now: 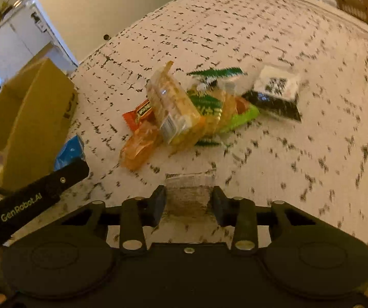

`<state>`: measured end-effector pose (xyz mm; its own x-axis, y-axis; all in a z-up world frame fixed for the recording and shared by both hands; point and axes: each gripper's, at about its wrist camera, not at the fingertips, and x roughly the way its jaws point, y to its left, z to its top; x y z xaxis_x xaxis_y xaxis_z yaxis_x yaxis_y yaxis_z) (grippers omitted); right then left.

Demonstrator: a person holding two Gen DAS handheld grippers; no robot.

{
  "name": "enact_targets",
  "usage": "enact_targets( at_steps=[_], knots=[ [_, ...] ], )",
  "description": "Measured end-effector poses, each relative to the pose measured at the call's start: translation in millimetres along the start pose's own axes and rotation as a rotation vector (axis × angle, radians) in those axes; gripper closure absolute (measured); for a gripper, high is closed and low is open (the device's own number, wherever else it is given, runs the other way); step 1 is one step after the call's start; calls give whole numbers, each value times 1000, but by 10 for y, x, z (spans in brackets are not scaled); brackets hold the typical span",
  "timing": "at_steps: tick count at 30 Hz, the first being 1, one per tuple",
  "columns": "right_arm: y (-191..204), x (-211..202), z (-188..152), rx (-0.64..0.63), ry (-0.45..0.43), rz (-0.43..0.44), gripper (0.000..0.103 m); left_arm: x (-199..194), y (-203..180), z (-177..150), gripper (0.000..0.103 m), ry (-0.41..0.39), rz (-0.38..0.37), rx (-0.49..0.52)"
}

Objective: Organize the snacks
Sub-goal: 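Grasp the blue packet with the left gripper while the right gripper grasps the clear cookie packet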

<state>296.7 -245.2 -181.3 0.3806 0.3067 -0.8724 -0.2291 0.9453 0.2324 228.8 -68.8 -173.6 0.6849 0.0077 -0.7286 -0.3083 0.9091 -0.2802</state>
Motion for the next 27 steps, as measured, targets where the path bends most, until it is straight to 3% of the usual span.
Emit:
enact_targets(
  at_steps=[11,27],
  knots=[
    [315,-894,31,33,-172,25,66,-676,114,71,75,-35,-96,-37],
    [604,-1631,-214,114,-327,118,66,-1566,306,326,75,-152,-141,-68]
  ],
)
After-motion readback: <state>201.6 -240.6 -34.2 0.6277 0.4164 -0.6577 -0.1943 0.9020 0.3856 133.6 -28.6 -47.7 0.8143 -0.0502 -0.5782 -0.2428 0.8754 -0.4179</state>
